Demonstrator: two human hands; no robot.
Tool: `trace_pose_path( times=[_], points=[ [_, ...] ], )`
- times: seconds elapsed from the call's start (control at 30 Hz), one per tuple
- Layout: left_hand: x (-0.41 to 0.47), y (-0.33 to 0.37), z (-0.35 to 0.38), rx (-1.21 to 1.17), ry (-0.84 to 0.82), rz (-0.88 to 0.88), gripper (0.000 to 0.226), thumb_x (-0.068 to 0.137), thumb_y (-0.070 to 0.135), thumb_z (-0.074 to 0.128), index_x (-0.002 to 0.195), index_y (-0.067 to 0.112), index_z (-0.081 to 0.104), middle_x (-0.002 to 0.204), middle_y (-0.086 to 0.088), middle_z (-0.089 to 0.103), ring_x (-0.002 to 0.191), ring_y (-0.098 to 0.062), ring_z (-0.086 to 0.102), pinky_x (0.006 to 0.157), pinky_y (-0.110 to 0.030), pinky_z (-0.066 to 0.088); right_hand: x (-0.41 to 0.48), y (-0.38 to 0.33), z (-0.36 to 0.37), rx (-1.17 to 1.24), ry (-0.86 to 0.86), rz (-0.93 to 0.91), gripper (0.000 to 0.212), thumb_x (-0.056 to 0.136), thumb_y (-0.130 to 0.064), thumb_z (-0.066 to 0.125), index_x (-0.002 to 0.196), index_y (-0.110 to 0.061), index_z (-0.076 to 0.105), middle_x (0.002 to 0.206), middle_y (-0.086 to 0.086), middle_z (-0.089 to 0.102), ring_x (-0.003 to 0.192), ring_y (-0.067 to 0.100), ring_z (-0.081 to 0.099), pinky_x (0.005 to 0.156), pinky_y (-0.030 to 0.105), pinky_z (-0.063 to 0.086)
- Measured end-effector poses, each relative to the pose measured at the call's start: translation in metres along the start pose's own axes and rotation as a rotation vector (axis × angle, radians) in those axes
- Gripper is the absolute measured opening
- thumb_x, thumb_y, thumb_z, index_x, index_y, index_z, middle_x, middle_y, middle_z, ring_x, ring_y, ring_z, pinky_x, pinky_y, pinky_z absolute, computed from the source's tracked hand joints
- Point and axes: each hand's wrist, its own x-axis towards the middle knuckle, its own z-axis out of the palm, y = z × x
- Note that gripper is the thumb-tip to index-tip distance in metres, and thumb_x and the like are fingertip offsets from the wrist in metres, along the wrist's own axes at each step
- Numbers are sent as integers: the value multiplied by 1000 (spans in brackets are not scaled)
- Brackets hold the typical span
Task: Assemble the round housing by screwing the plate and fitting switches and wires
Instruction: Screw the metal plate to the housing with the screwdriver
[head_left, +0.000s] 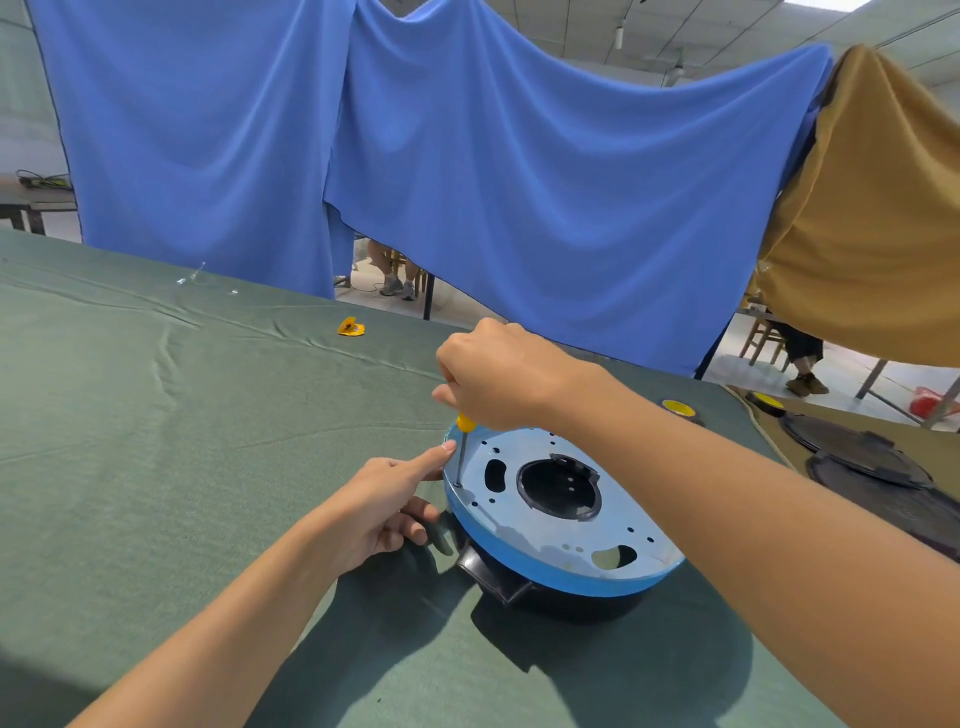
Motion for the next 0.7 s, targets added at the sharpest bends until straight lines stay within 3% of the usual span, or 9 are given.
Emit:
trace_pose_path(
  times=[0.13, 0.27, 0.33, 0.4, 0.5, 0.6, 0.7],
  points=[
    [-3, 1, 2, -2, 14, 16, 53, 78, 69, 64, 104, 24, 69, 64, -1, 64, 46, -13, 54, 43, -19, 32, -2, -1, 2, -89, -15, 37, 44, 96, -45, 50, 65, -21, 30, 67, 0, 38, 56, 14, 33, 49, 29, 21],
    [-6, 8, 6, 73, 95, 154, 36, 88, 53, 65, 106, 22, 70, 80, 0, 66, 51, -10, 57, 46, -21, 38, -1, 3, -8, 91, -219, 15, 11, 92, -23, 53, 97, -14, 49, 84, 3, 50, 66, 17, 46, 49, 30, 29],
    [-6, 17, 5, 168, 144, 268, 23, 92, 38, 65, 110, 22, 67, 96, 1, 67, 68, -11, 63, 54, -24, 44, -1, 6, -7, 103, -185, 40, 13, 90, -16, 54, 102, -11, 51, 86, 5, 50, 70, 21, 48, 50, 30, 31],
    [-6, 27, 2, 277, 177, 379, 19, 92, 22, 64, 111, 25, 66, 103, 2, 65, 86, -13, 63, 61, -26, 47, -1, 9, -3, 99, -104, 74, 9, 91, -19, 55, 94, -13, 49, 83, 4, 45, 73, 24, 49, 51, 32, 31],
    [-5, 42, -4, 482, 181, 458, 19, 89, 11, 63, 91, 28, 72, 95, 4, 68, 94, -17, 64, 69, -29, 47, -1, 11, 6, 98, -9, 136, 15, 92, -26, 54, 84, -15, 48, 78, 3, 43, 72, 26, 48, 52, 32, 31],
    [-7, 53, -4, 613, 126, 430, 20, 85, 12, 67, 78, 29, 75, 79, 7, 69, 79, -12, 63, 63, -25, 45, -1, 11, 11, 56, 53, 163, 32, 92, -24, 51, 67, -18, 31, 70, 2, 36, 57, 19, 35, 48, 29, 21],
    [-9, 60, 0, 728, 110, 403, 18, 80, 13, 72, 80, 29, 79, 66, 18, 64, 66, -1, 55, 54, -15, 40, -1, 10, 10, 63, 55, 171, 37, 91, -21, 51, 65, -20, 25, 68, 2, 34, 56, 18, 29, 48, 30, 19]
  ],
)
